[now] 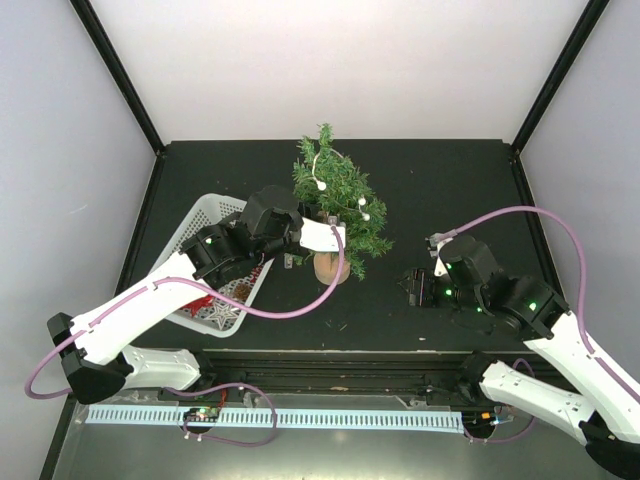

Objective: Decorate the small christmas tree

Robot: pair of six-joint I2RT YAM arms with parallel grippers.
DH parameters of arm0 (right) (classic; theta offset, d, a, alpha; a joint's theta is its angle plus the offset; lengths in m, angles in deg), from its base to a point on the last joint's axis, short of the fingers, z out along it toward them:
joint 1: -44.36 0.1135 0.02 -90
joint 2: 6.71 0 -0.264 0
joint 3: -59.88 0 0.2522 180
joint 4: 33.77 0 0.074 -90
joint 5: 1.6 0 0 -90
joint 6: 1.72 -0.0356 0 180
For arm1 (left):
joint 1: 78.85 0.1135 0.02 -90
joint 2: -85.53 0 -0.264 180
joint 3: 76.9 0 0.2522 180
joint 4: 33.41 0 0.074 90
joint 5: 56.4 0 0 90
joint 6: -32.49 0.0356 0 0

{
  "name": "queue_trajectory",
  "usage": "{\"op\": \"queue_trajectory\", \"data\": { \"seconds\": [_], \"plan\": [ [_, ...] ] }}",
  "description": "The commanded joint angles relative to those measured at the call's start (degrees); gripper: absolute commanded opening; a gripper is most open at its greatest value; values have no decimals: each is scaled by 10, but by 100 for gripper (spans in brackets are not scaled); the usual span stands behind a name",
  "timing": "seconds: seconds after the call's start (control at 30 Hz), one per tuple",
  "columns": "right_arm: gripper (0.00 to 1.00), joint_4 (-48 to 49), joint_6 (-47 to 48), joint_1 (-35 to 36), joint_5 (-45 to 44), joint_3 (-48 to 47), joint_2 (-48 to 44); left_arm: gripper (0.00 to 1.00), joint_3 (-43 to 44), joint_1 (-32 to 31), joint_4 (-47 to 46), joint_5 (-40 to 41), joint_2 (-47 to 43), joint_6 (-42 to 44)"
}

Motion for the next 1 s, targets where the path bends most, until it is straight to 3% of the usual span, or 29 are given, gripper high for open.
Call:
{"op": "queue_trajectory", "data": {
  "seconds": [0.0,0.67,0.97],
  "plan": [
    [56,8,-7,-2,-2,5,-5,34,7,-3,-17,19,-4,0],
    [57,-8,2,-2,-19,-26,4,60,26,26,2,-17,-64,-52],
    [59,-15,7,-2,-47,-70,4,81,60,72,26,-61,-81,-102]
  ]
}}
